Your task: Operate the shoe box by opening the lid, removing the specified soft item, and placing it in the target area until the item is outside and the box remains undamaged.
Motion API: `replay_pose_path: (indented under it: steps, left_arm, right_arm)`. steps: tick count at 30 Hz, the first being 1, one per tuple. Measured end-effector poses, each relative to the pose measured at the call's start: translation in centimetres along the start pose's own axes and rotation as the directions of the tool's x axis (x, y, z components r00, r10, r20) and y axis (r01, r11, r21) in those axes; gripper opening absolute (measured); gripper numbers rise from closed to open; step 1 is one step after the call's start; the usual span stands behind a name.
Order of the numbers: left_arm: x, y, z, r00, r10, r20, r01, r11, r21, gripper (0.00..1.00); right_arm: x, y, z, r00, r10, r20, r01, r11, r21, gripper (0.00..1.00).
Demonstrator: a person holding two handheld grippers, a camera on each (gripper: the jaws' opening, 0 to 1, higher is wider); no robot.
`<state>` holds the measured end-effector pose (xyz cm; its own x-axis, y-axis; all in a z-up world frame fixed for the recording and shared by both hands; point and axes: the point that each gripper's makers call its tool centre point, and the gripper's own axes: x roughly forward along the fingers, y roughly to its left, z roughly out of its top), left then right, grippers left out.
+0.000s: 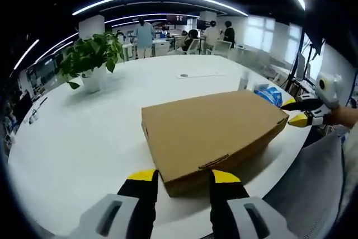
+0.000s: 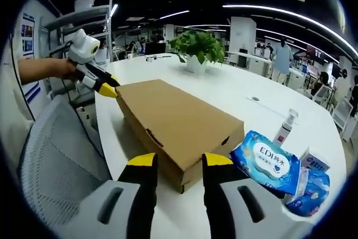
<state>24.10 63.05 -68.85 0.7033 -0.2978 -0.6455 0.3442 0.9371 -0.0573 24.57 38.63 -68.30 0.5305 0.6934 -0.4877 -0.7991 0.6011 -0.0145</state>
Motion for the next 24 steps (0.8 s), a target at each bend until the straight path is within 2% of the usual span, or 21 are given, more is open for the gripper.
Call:
replay_pose_path:
  steps: [15,24]
  left_arm:
    - [0.5,0.0,-0.5,1.000,-0.004,-0.015,0.004,1.000,0.003,0.36]
    - [0.7,0.0,-0.7,1.000,-0.010,-0.018,0.010,1.000,-0.005,0.36]
  right_arm:
    - [0.3,-0.7,-0.3,0.999,-0.032,-0.013,0.032,0.999,-0.020,0.28]
    - [0.8,-0.7,-1.5,0.999,-0.029,-0.042,0.029,1.000,0.003,0.28]
